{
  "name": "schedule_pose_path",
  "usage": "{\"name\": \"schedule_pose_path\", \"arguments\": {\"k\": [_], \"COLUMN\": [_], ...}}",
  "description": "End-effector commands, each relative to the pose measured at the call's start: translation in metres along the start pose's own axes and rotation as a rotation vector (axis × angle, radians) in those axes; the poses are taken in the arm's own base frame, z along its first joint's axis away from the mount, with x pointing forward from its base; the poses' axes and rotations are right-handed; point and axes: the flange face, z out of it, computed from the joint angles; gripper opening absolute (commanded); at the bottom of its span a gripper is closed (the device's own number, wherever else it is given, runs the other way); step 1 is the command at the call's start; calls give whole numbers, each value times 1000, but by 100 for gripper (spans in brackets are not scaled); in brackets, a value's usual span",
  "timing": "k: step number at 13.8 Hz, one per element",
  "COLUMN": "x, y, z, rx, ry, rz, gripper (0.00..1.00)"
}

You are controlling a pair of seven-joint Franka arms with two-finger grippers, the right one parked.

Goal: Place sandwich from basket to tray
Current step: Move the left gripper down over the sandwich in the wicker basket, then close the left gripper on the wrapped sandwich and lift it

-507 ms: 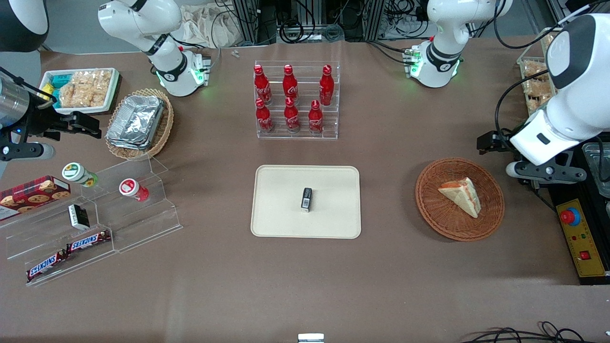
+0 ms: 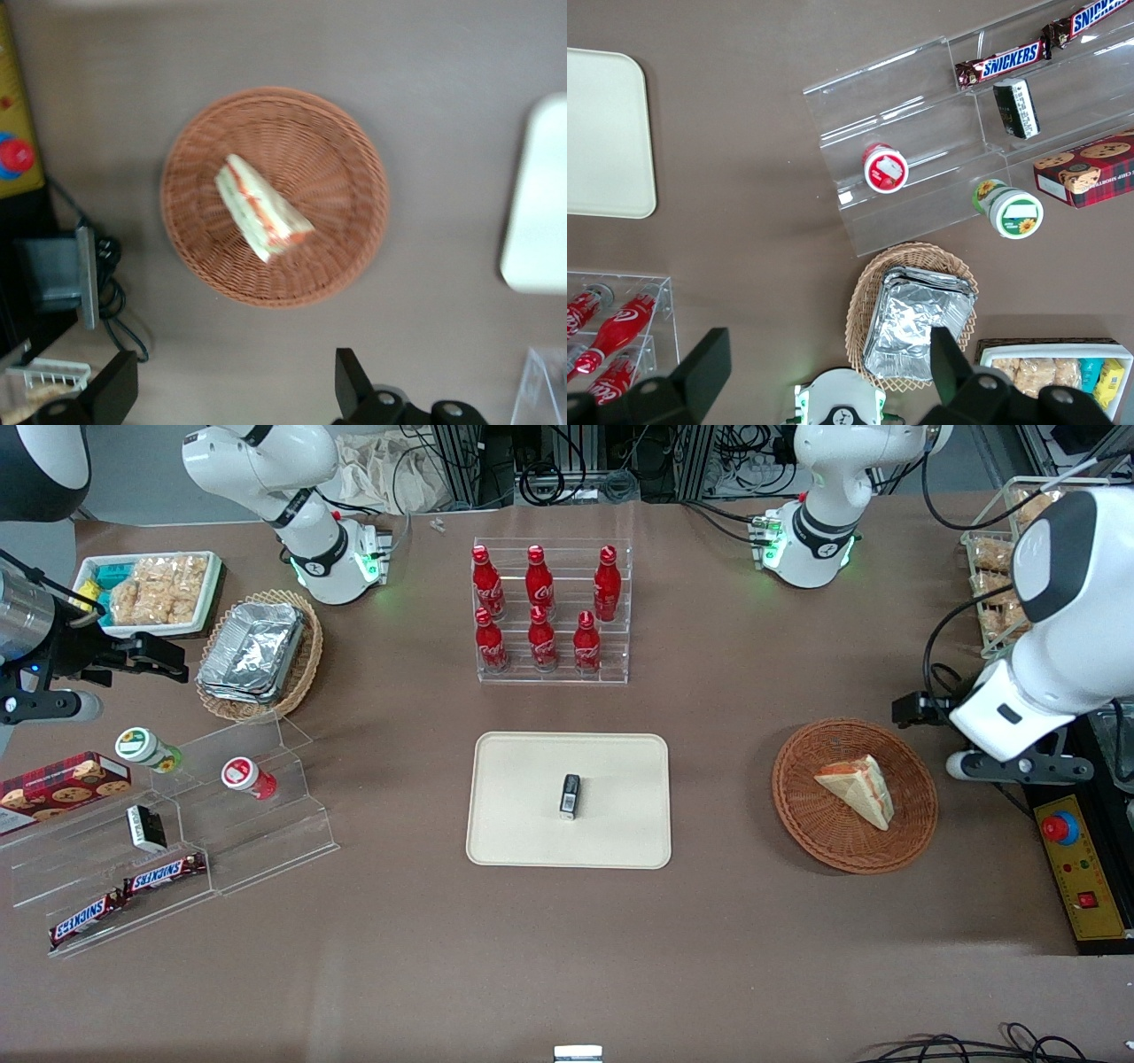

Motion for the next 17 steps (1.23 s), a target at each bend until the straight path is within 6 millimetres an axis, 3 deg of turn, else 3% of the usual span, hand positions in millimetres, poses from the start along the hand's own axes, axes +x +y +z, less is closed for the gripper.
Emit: {"name": "schedule_pose_path", "arguments": {"k": [1, 6, 9, 11, 14, 17], "x": [9, 11, 20, 16, 11, 7], "y": [1, -13, -9, -7, -9, -8], "z": [56, 149, 189, 209, 219, 241], "rx": [6, -43, -42, -26, -20, -28], "ry": [45, 50, 21, -15, -29, -28], "rz": [-259, -634, -806, -814, -826, -857], "gripper": [100, 100, 100, 100, 100, 100]}}
